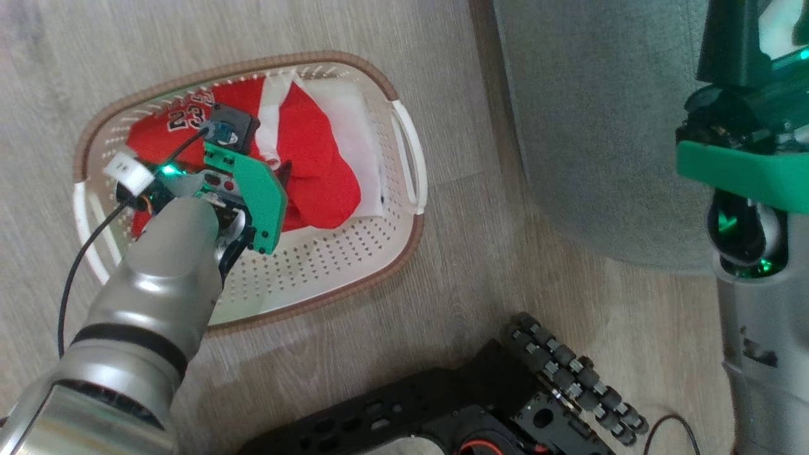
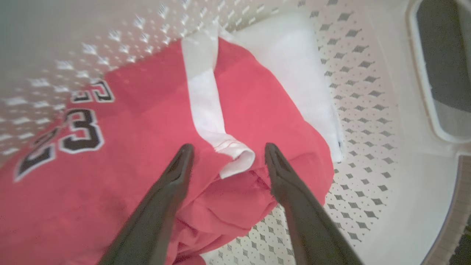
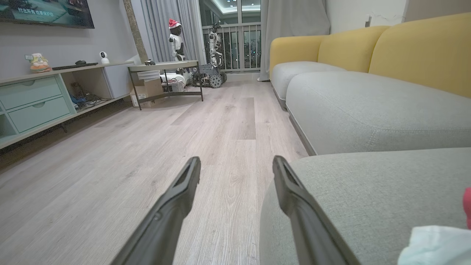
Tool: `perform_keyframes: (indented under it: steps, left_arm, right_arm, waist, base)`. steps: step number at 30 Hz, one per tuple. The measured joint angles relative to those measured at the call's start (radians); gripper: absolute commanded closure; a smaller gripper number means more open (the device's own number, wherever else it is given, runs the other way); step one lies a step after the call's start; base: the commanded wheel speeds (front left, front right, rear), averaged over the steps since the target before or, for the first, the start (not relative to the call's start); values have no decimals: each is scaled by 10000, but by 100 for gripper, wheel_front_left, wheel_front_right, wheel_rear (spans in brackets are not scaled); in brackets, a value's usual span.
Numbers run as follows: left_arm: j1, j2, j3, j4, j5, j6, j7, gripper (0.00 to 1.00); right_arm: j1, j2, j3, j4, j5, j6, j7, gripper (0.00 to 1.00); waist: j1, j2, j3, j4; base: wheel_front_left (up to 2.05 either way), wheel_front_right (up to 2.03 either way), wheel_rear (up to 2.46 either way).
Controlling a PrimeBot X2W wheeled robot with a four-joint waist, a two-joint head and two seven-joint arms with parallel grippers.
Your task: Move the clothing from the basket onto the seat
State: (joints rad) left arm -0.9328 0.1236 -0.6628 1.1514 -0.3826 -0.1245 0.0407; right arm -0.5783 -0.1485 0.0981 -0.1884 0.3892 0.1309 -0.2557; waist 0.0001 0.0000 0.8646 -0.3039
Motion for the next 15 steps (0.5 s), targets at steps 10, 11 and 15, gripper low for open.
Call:
perform_keyframes:
  steps: [10,11,15]
  left_arm:
    - [-402,29,-1273,531,-351,0,1254,0]
    - [-473,65,-1498,537,-527,0,1565,0]
    - [-483,213,-1939,476,-915,0,1868,0]
  right_arm:
    - [-174,278,146,-92,-54,2,0,0]
    - [-198,313,169,-90,-90,2,0,0]
    - [-275,374,230,-84,-109,2,0,0]
  waist:
    - [-1,0,682,-378]
    - [0,0,745,-436]
    - [0,0,793,-493]
  base:
    - [0,0,0]
    - [0,0,0]
    - [0,0,0]
